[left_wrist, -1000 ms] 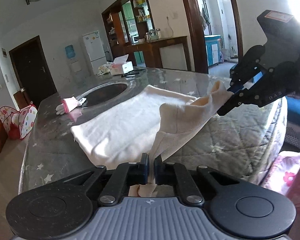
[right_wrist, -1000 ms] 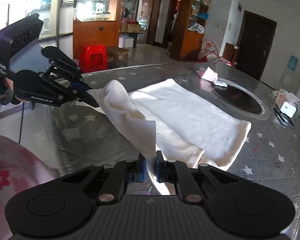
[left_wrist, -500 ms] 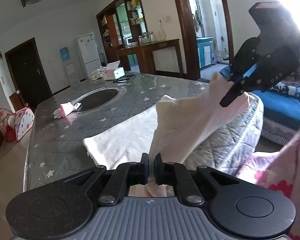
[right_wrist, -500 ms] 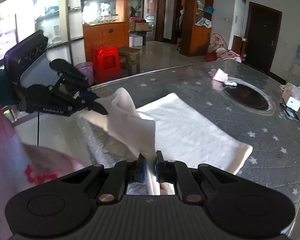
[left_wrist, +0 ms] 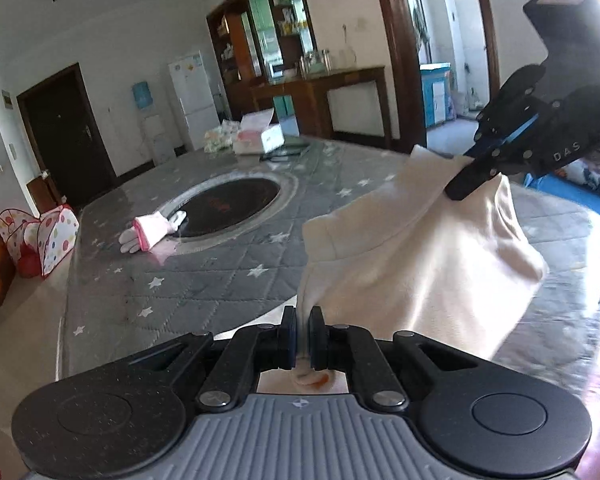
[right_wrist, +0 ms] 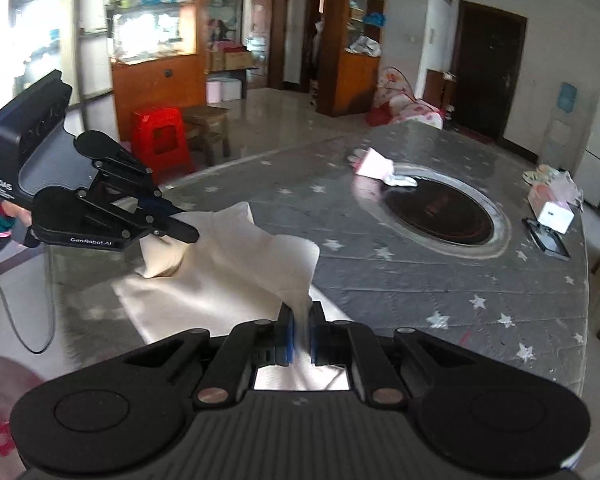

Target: Fold clothes

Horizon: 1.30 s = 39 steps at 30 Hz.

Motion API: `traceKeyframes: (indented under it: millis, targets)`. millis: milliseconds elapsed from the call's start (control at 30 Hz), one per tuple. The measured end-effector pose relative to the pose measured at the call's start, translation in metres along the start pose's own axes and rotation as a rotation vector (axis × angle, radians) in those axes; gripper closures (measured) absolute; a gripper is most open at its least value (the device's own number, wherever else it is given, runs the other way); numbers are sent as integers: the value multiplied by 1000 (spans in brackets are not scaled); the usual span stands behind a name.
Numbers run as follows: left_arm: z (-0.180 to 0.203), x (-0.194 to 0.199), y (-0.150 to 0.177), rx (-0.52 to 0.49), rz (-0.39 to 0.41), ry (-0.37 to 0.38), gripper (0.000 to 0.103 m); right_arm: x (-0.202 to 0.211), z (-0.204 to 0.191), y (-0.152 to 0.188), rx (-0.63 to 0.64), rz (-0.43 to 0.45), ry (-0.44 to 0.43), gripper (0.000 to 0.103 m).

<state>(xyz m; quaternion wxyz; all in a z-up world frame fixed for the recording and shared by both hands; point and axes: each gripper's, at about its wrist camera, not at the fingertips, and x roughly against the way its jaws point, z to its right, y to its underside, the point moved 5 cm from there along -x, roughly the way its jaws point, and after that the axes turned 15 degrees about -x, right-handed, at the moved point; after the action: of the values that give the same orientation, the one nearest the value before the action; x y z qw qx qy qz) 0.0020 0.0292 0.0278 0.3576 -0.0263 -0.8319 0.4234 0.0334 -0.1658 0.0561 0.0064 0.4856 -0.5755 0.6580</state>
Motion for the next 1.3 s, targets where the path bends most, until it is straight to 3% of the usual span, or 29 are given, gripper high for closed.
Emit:
traceKeyframes:
  millis: [267, 367, 567, 733, 833, 900, 1133, 1233, 1300]
  targets:
    - [-22, -60, 9, 43, -70, 26, 96, -73, 43, 8, -125, -56, 61, 97]
    - [-30, -82, 12, 59, -97, 36, 95, -84, 49, 21, -147, -74, 66, 97]
    - [-33, -79, -1, 21, -65, 18, 96, -79, 47, 19, -147, -38, 87, 97]
    - [-38, -91, -4, 21, -93, 31, 95, -88, 62, 13, -202, -43, 112, 83]
    - [-38, -98, -4, 14, -103, 29, 93, -93, 67, 11, -232, -47, 81, 76]
    - [-39, -99, -5, 14, -98, 31, 92, -95, 68, 10, -240, -42, 64, 62]
    - [-45, -99, -14, -8, -52, -14, 90, -111, 70, 8, -266, -59, 29, 52]
    - [-49, -109, -13, -6, -73, -30, 84, -114, 70, 8, -267, -61, 30, 51]
    - [-52, -117, -11, 9, -92, -44, 74, -115, 71, 7, -267, -61, 36, 51]
